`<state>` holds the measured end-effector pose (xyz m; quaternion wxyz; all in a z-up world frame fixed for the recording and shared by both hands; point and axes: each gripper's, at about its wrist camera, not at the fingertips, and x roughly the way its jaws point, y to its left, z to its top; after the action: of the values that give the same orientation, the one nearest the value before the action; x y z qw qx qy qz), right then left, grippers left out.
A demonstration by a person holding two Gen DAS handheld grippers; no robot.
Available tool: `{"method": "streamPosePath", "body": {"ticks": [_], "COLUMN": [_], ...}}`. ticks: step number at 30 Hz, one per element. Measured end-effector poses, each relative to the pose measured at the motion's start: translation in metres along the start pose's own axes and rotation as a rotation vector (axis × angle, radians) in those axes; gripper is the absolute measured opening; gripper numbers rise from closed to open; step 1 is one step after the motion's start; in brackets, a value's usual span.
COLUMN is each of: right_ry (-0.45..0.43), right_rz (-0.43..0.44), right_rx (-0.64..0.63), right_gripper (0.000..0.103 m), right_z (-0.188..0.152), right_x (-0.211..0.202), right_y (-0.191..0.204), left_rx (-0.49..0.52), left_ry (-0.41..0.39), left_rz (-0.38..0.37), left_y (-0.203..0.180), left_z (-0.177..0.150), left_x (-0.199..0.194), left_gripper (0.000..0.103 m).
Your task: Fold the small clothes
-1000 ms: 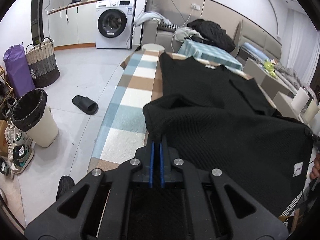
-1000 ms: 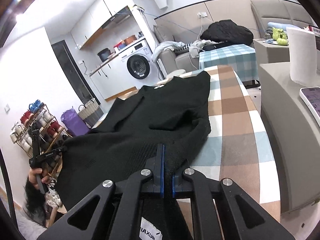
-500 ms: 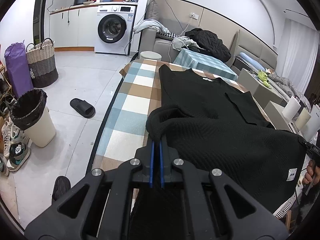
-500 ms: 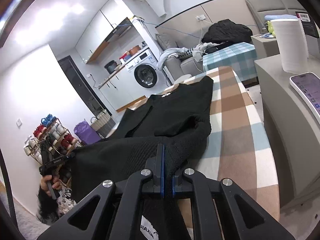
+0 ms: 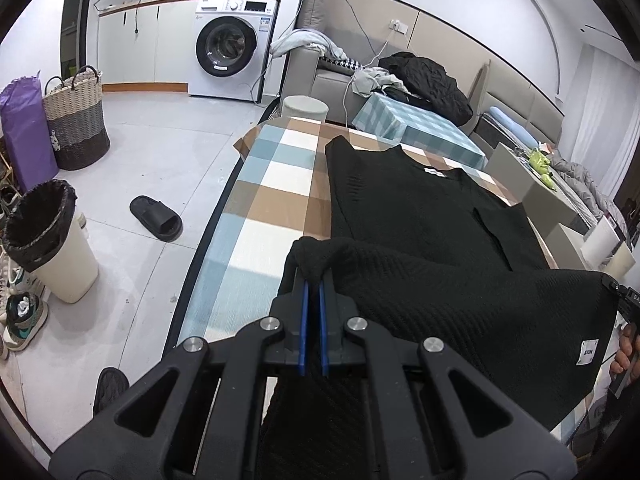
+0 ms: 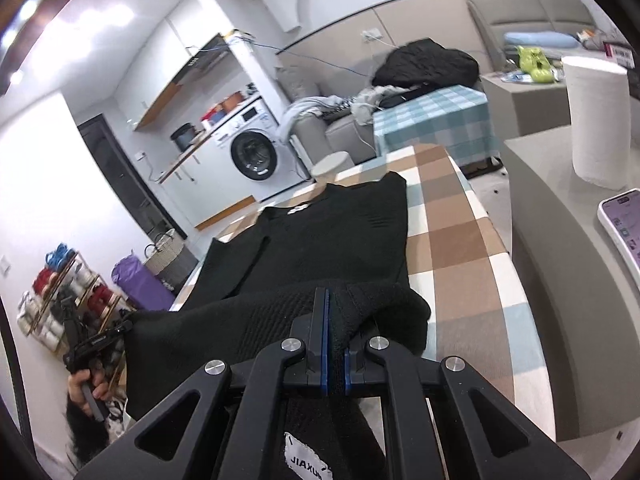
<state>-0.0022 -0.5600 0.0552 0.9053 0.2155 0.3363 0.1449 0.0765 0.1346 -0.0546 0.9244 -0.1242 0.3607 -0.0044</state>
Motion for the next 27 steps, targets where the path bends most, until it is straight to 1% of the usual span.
{"method": "streamPosePath", "body": {"ticks": [6,9,12,16,19,20,21,22,25,27], "right_ry": [0.033,0.051,0.063,0.098,0.129,0.140,0.155,0.162,0.176,0.174], "right_rz": [-0.075,-0.137,-0.177,-0.260,-0.292,-0.298,-0.312,-0.318,-0.323,-0.320], "right_rx": [0.025,0.021,0.035,0.047,0.066,0.071,0.072,0.070,0.060,0.068], "right_gripper": [0.005,0.005,0.005,0.005,0.005,0.007,0.009,0.011,0.021,0.045], "right_z": [0.015,0.021,0.023,0.022,0.020,0.020,0.018,0.018,0.016,0.013], "right_x": [0.032,0.052,0.065,0.082,0.093,0.096,0.099,0.100,0.099,0.094], "right_y": [-0.009,-0.013,-0.019,-0.028,-0.036,-0.038,-0.039,-0.040,-0.038,-0.038], "left_rx": [-0.006,-0.006,-0.007,-0.008,-0.018,-0.020,-0.025,-0.030,-0.013,0.000], "left_ry": [0.038,0.069,0.090,0.121,0.132,0.129,0.124,0.124,0.132,0.134], "left_rz": [0.018,0.032,0.039,0.049,0.040,0.042,0.054,0.058,0.081,0.100], "left_y": [-0.001,0.000,0.003,0.004,0.006,0.007,0.009,0.011,0.012,0.011], "left_z": [0.017,0.023,0.024,0.023,0.021,0.020,0.020,0.018,0.014,0.012], "left_x": [0.045,0.072,0.092,0.117,0.127,0.129,0.130,0.129,0.129,0.127], "left_gripper": [0.002,0.002,0.003,0.003,0.003,0.003,0.007,0.009,0.019,0.028]}}
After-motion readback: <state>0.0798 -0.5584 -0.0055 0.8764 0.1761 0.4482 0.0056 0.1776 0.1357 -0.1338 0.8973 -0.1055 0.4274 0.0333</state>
